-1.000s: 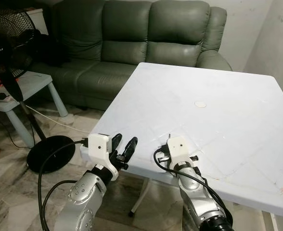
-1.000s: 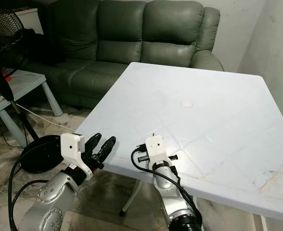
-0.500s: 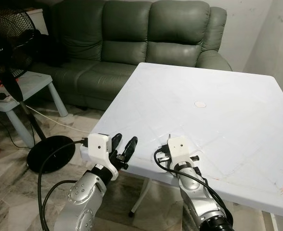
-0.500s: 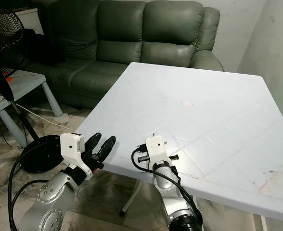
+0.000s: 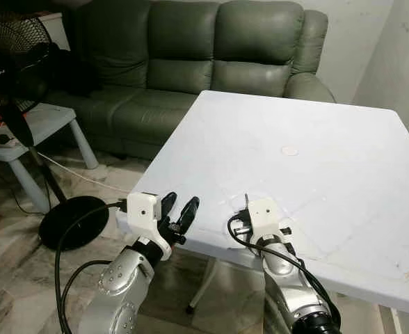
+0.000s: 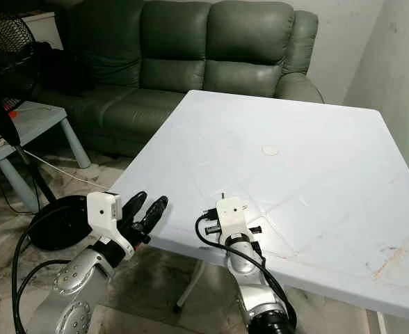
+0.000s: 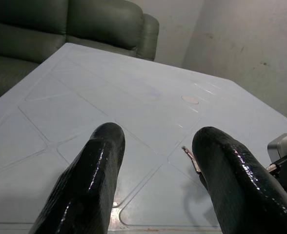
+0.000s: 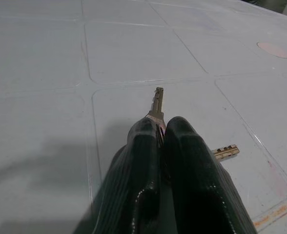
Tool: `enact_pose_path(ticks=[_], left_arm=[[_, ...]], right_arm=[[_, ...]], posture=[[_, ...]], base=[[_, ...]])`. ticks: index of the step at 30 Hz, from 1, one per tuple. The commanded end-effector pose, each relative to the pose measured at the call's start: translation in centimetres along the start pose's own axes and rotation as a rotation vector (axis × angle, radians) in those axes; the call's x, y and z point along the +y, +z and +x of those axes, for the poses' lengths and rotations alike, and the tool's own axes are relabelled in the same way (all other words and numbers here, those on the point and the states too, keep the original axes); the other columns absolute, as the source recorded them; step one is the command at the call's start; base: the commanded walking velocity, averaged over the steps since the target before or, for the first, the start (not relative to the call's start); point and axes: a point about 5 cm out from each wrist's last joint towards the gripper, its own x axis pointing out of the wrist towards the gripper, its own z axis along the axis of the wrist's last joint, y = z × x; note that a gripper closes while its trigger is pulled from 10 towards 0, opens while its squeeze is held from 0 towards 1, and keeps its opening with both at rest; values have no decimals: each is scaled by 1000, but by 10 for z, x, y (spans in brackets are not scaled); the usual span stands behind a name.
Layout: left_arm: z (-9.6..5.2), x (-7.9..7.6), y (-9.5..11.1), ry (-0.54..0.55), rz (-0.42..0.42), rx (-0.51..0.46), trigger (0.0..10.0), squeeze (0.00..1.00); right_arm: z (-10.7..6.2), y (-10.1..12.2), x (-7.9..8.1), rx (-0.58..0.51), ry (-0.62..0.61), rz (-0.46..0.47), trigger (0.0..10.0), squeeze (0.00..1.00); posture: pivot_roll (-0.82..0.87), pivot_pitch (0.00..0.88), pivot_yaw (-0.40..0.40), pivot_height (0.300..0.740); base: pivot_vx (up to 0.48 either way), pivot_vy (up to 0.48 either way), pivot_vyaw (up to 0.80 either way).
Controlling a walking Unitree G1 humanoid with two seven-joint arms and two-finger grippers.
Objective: Hang keys on a hook
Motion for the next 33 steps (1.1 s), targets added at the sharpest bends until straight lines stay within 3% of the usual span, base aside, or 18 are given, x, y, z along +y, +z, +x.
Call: enact_pose_path(ticks=[1, 33], left_arm=[[-1, 0, 6, 4, 8, -23, 10000, 0], [0, -1, 6, -1, 3, -24, 10000, 0]], right_arm=[[-2, -7, 0, 22, -2, -21, 10000, 0], [-11, -15, -18, -29, 30, -25, 10000, 0]], posture=[[156, 0, 23, 740], [153, 0, 25, 740]], base=[[0, 0, 0], [0, 0, 0]])
